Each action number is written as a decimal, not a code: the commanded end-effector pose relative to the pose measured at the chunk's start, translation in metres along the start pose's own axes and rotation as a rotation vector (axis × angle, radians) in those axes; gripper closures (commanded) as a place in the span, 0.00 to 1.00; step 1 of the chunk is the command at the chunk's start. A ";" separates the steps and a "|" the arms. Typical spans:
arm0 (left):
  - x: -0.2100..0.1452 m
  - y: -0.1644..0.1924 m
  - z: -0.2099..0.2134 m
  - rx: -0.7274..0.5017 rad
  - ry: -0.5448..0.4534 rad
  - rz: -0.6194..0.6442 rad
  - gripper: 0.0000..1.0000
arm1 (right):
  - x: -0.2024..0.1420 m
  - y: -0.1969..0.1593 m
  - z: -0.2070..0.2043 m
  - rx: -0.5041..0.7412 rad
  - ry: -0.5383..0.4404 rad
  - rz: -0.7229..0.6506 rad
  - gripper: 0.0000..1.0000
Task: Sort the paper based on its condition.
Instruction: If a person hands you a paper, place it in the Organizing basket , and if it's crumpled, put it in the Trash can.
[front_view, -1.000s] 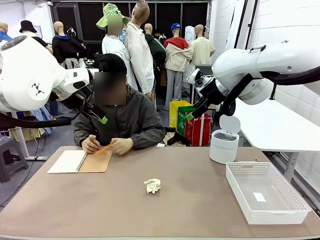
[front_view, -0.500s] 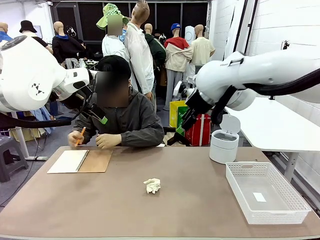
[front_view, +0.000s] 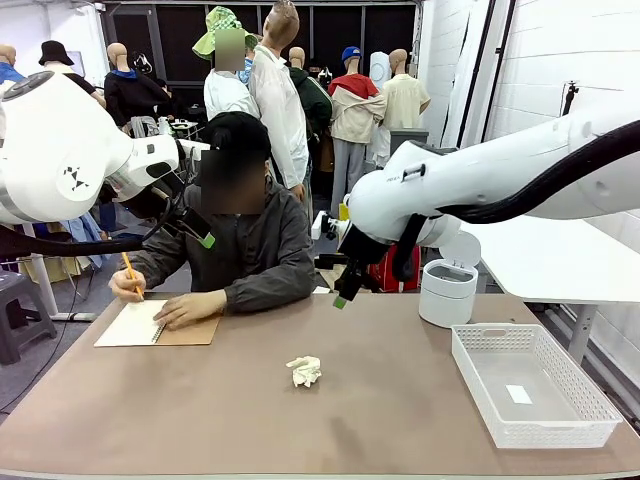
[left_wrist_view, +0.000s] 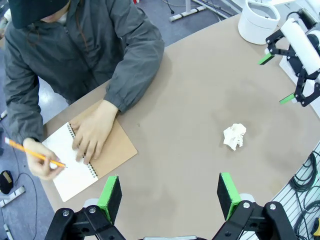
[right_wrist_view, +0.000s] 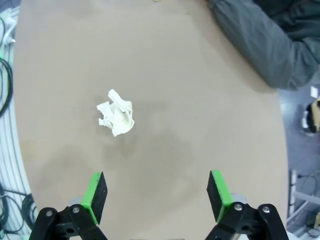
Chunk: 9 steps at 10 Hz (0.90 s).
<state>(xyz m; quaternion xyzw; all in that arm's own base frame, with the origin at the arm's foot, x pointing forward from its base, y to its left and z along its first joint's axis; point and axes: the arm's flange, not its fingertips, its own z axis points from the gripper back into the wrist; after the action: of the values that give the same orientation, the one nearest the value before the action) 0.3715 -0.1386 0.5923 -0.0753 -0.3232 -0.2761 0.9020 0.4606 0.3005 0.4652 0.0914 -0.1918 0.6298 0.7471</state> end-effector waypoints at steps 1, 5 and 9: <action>0.001 0.001 0.001 0.000 -0.003 0.002 0.00 | 0.002 -0.008 0.009 0.009 0.018 -0.030 0.00; 0.001 0.001 0.001 0.000 -0.003 0.002 0.00 | 0.000 0.000 0.000 0.000 0.000 0.000 0.00; 0.001 0.001 0.001 0.000 -0.003 0.002 0.00 | 0.019 0.009 -0.028 0.004 0.064 0.002 0.00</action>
<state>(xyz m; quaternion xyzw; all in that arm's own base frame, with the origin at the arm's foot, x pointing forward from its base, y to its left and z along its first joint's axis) 0.3715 -0.1386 0.5923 -0.0753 -0.3232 -0.2762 0.9020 0.4560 0.3139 0.4560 0.0908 -0.1778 0.6356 0.7457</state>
